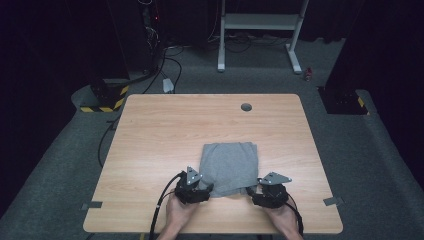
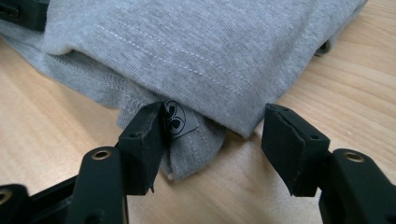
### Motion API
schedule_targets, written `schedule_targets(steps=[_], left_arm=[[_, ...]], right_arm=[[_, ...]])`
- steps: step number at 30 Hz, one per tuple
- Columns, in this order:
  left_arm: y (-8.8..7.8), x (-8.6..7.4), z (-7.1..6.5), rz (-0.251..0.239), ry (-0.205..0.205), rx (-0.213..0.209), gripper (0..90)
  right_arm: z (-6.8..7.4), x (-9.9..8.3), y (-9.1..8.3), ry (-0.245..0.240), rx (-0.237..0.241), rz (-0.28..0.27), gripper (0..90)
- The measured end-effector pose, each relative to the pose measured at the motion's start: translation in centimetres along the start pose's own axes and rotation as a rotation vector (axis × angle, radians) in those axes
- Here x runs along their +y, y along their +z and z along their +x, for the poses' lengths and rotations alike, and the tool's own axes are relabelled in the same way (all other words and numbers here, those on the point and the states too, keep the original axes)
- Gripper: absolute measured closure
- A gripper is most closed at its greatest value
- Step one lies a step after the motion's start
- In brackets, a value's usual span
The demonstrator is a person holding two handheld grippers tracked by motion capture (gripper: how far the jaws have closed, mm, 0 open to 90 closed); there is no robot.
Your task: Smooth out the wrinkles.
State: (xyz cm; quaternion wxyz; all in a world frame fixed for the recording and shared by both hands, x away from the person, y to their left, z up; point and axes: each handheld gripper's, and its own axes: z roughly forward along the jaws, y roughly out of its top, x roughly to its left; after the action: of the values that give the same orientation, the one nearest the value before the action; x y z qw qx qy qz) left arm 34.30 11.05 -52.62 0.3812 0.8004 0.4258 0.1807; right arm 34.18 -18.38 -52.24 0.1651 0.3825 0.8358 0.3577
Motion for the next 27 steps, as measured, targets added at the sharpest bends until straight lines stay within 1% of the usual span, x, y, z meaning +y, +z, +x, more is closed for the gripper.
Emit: schedule_targets(steps=[1,2,5,7,8,11,12,14,15,19,21,23,24,25,27], left_arm=[[0.1,0.1,0.1,0.001,0.001,0.001,31.8],[0.3,0.3,0.3,0.001,0.000,0.005,31.8],[0.9,0.8,0.8,0.000,-0.022,0.009,32.3],[1.2,1.0,1.0,-0.001,-0.038,0.015,32.5],[1.3,1.2,1.2,0.002,-0.035,0.016,32.6],[1.6,1.5,1.5,0.000,-0.039,0.017,32.6],[1.7,1.6,1.7,0.004,-0.048,0.015,32.7],[2.0,1.9,2.0,0.011,-0.044,0.017,32.4],[2.1,2.1,2.1,0.019,-0.051,0.016,32.4],[2.7,2.8,2.9,0.026,-0.055,0.030,32.4],[2.9,3.2,3.2,0.032,-0.054,0.040,32.5],[3.1,3.2,3.6,0.012,-0.071,0.048,33.0],[3.3,3.3,3.9,0.018,-0.077,0.047,32.8],[3.3,3.3,4.0,0.021,-0.083,0.045,32.4],[3.1,3.5,4.3,0.019,-0.085,0.048,31.6]], right_arm=[[0.0,0.1,0.1,0.012,-0.005,0.002,40.4],[-0.1,0.2,0.2,0.012,-0.008,0.000,40.7],[-0.3,0.6,0.7,0.027,-0.026,-0.003,41.2],[-0.5,1.0,1.1,0.028,-0.037,-0.001,41.2],[-0.5,1.2,1.2,0.039,-0.038,0.000,41.3],[-0.8,1.6,1.6,0.039,-0.052,0.004,41.7],[-0.9,1.7,1.8,0.045,-0.053,0.001,41.7],[-1.1,2.0,2.0,0.057,-0.053,0.001,41.6],[-1.1,2.1,2.2,0.061,-0.055,0.000,41.6],[-1.3,2.8,2.8,0.057,-0.058,0.012,41.7],[-1.4,3.1,3.2,0.060,-0.064,0.001,41.5],[-1.4,3.3,3.5,0.075,-0.067,-0.001,41.5],[-1.6,3.6,3.8,0.070,-0.066,-0.003,41.5],[-1.7,3.8,4.0,0.074,-0.067,0.002,41.2],[-2.0,4.1,4.3,0.071,-0.065,0.002,40.7]])
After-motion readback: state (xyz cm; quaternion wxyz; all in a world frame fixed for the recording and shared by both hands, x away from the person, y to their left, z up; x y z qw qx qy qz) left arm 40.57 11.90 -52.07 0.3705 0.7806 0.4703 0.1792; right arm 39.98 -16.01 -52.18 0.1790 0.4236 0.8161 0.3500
